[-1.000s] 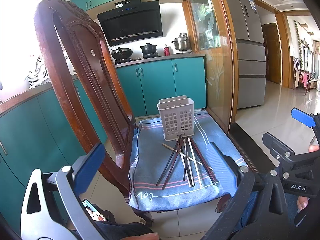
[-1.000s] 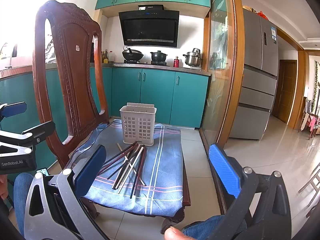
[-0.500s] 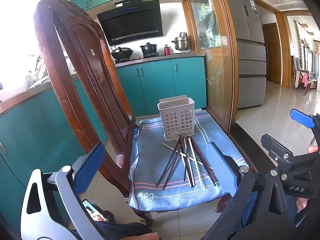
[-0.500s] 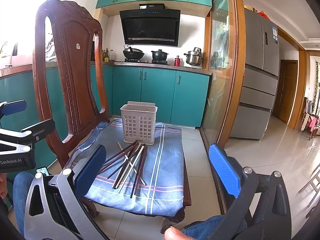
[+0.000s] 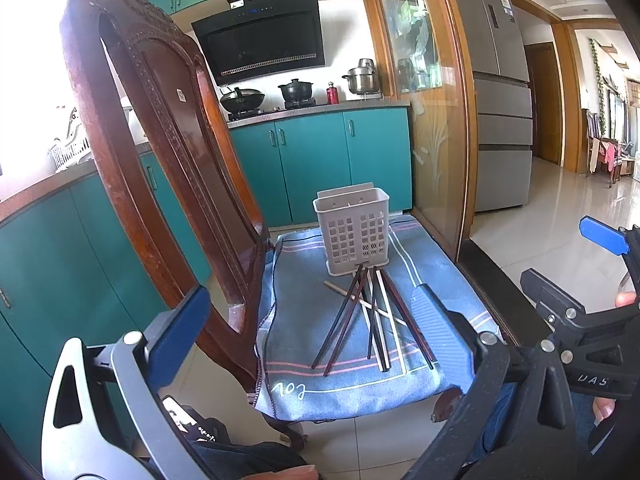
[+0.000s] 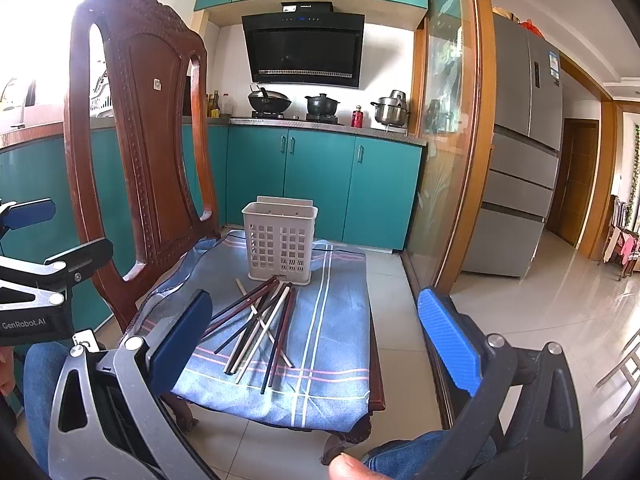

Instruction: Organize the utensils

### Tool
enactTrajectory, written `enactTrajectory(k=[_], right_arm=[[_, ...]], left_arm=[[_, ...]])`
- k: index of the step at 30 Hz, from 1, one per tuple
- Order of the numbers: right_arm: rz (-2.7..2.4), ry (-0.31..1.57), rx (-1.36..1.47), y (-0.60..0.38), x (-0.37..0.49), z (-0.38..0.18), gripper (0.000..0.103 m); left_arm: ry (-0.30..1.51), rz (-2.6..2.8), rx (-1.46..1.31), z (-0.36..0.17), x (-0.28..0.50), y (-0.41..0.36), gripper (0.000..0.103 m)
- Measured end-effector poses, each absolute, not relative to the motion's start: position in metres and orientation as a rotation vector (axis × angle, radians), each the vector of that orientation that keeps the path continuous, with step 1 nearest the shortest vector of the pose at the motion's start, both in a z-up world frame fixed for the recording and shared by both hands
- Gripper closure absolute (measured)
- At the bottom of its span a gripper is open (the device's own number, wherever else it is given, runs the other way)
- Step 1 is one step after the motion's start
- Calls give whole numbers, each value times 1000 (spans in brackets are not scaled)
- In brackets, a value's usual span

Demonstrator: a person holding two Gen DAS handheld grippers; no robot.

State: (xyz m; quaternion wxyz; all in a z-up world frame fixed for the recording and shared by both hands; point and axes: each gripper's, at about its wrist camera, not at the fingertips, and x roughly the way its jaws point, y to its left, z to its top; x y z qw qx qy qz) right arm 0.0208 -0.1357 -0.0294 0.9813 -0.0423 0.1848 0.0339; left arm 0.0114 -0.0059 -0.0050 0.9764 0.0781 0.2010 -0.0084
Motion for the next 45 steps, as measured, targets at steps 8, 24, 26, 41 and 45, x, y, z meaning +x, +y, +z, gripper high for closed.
enactTrajectory(k=[8, 24, 26, 41, 45], right_arm=[[47, 394, -116, -137, 31, -37, 3], [164, 892, 145, -185, 224, -130, 48], [206, 949, 167, -174, 272, -137, 62], [263, 1112, 213, -158, 364, -172, 69], [271, 1150, 162, -148, 361, -177, 69]], left_arm=[[478, -10, 150, -25, 37, -8, 3], [893, -181, 91, -136, 251, -20, 34], [929, -217, 112, -146, 282, -23, 46], [1076, -315, -75, -194, 337, -1, 69], [1050, -253, -51, -197, 331, 3, 72]])
